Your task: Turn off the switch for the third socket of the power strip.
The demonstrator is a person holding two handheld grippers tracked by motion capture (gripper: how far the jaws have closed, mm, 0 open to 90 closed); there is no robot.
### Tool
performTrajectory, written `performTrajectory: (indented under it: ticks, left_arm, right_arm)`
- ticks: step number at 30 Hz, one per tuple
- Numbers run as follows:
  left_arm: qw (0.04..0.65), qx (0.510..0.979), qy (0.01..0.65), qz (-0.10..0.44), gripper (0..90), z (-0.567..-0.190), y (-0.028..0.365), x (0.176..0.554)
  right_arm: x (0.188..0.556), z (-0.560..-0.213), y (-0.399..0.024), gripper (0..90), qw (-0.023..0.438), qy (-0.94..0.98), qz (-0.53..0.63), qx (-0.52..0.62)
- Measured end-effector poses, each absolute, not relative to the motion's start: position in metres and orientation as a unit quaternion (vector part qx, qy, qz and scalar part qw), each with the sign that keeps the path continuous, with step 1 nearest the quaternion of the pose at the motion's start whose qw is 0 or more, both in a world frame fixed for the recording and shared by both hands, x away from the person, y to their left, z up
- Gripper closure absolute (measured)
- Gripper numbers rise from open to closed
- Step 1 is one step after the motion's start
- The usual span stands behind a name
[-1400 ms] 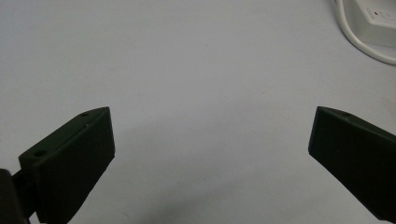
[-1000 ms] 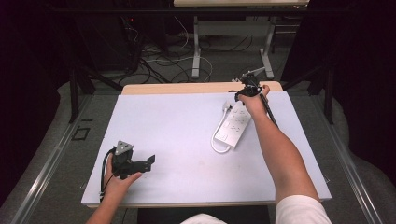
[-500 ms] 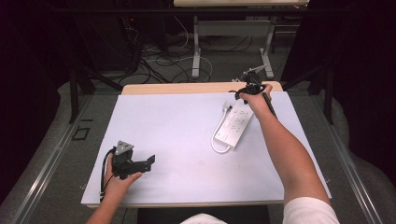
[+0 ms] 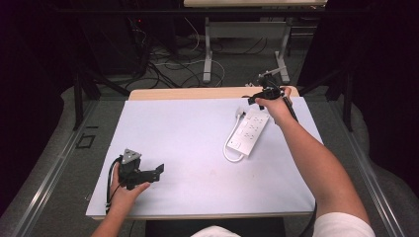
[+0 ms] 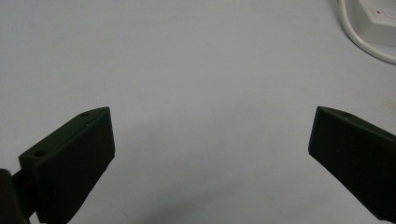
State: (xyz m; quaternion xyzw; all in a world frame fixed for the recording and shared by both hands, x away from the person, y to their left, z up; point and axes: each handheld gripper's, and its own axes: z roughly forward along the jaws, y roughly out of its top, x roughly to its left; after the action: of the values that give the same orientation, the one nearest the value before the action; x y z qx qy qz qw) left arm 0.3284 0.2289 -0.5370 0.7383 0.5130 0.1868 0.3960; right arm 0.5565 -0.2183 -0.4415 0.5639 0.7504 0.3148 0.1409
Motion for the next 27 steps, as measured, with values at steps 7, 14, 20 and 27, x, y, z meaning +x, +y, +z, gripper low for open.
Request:
performTrajectory:
  ticks: [7, 14, 20, 27]
  left_arm:
    - [0.396, 0.738, 0.513, 0.187, 0.6, -0.537, 0.229, 0.328]
    - [0.399, 0.734, 0.515, 0.191, 0.6, -0.537, 0.229, 0.328]
    - [0.399, 0.734, 0.515, 0.191, 0.6, -0.537, 0.229, 0.328]
    - [0.399, 0.734, 0.514, 0.192, 0.6, -0.537, 0.229, 0.328]
  right_arm:
    - [0.548, -0.434, -0.216, 34.9, 0.138, 0.754, 0.324, 0.554]
    - [0.54, -0.428, -0.21, 26.6, 0.129, 0.758, 0.337, 0.544]
    - [0.531, -0.423, -0.207, 16.8, 0.135, 0.764, 0.338, 0.532]
    - [0.52, -0.415, -0.208, 11.3, 0.158, 0.762, 0.342, 0.527]
